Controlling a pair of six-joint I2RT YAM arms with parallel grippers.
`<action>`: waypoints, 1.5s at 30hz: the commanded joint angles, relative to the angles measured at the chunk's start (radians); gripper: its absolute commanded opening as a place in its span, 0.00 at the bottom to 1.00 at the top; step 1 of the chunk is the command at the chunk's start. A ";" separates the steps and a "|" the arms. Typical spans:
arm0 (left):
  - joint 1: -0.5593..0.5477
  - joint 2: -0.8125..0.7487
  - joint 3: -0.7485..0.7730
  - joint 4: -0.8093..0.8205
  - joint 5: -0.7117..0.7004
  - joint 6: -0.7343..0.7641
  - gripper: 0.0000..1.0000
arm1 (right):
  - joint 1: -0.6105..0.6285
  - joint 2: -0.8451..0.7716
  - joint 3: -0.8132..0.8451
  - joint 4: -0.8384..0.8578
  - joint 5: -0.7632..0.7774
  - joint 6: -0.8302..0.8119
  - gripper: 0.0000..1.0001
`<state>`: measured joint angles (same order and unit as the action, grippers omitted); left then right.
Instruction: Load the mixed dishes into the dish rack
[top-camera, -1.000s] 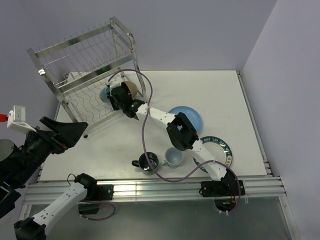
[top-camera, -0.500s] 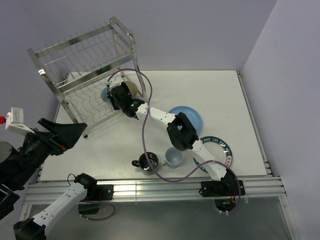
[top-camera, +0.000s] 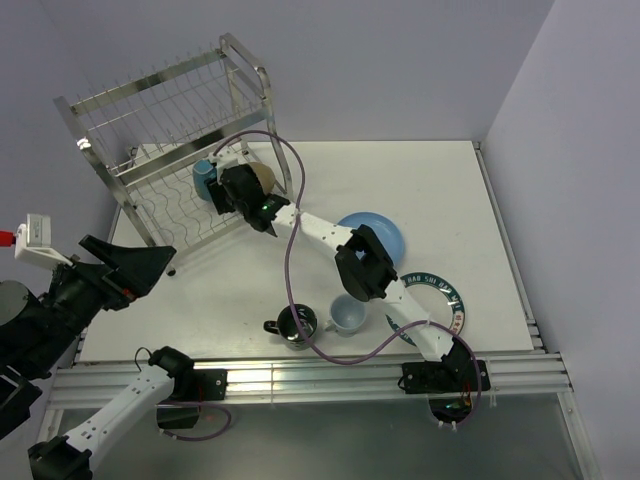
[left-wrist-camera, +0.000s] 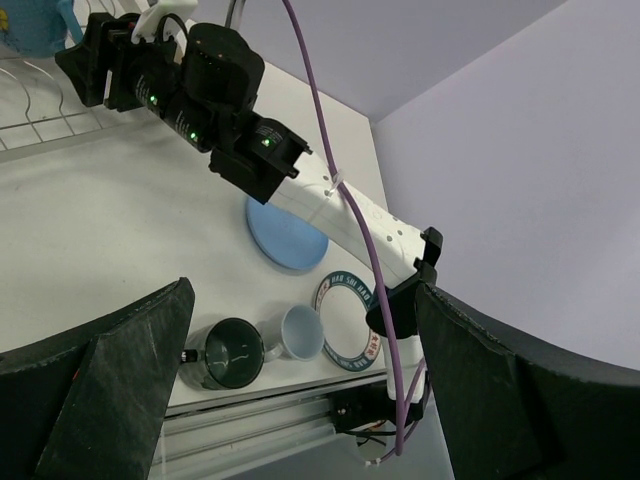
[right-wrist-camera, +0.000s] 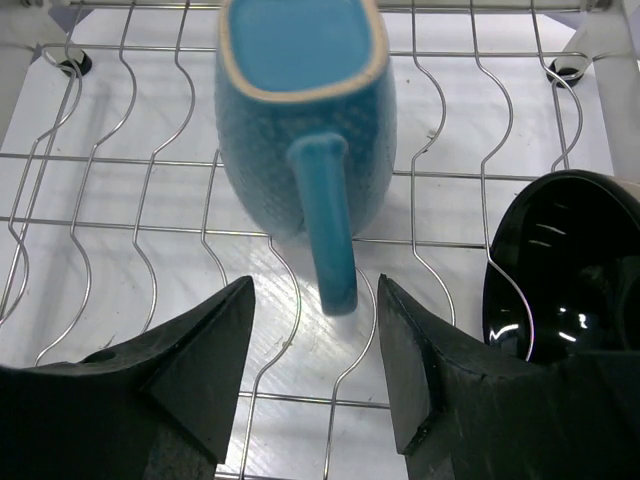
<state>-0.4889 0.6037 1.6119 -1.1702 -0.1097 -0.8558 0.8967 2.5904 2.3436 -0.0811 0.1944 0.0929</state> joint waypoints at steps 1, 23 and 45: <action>-0.002 -0.005 -0.006 0.017 0.002 -0.003 0.99 | -0.016 -0.009 0.049 0.053 0.002 -0.013 0.61; -0.002 0.002 -0.064 0.066 0.015 -0.002 0.99 | -0.004 -0.107 -0.087 0.118 -0.038 0.211 0.57; -0.002 -0.035 -0.103 0.073 0.002 -0.071 0.99 | 0.002 0.057 0.120 0.195 -0.036 0.373 0.00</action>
<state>-0.4889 0.5877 1.5082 -1.1267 -0.1093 -0.9035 0.8906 2.6041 2.3737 0.0757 0.1623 0.4282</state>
